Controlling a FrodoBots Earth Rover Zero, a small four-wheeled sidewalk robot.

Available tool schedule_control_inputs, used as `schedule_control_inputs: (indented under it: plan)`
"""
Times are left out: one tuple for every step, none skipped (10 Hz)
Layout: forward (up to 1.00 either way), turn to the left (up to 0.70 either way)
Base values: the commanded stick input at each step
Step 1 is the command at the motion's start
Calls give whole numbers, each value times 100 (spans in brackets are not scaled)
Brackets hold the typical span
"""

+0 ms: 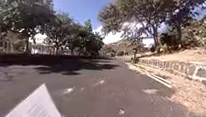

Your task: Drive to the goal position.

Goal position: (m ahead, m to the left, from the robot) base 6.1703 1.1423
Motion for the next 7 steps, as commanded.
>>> schedule_control_inputs:
  plan:
    - [68, 0]
    - [70, -35]
    - [70, -35]
    - [70, -35]
    - [70, -35]
    - [70, -35]
    - [70, -35]
